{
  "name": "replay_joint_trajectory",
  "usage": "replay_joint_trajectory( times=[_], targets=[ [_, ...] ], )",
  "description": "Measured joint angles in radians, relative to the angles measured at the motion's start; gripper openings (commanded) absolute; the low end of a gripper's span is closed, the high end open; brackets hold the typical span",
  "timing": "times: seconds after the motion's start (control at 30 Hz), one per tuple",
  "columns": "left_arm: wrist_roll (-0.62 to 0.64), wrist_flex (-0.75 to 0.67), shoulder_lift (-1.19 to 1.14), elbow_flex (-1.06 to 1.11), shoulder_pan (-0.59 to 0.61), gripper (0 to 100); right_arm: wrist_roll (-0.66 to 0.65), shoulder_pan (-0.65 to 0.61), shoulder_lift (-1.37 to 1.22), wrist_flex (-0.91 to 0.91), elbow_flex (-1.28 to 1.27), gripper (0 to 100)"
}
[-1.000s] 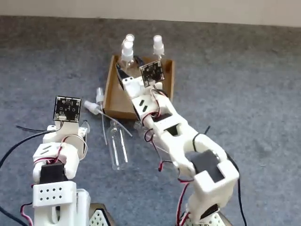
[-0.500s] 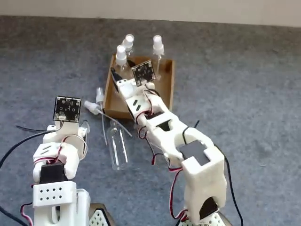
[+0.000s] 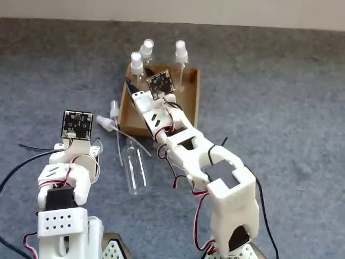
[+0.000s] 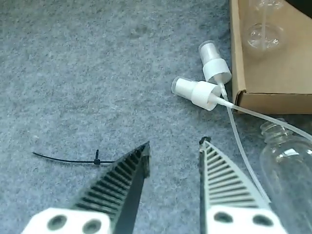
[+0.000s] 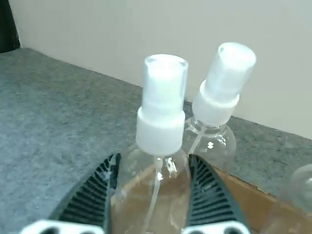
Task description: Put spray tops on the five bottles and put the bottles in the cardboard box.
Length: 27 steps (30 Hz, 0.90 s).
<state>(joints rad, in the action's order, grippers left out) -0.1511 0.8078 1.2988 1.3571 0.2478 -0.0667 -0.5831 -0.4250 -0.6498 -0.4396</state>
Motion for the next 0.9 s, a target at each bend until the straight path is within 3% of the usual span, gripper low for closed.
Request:
replay_joint_trajectory(
  times=[0.73, 0.9],
  targets=[
    [0.000, 0.000, 0.000, 0.017, 0.000, 16, -0.006, 0.000, 0.000, 0.000, 0.000, 1.0],
    [0.000, -0.003, 0.000, 0.017, 0.000, 16, -0.006, 0.000, 0.000, 0.000, 0.000, 9.6]
  ],
)
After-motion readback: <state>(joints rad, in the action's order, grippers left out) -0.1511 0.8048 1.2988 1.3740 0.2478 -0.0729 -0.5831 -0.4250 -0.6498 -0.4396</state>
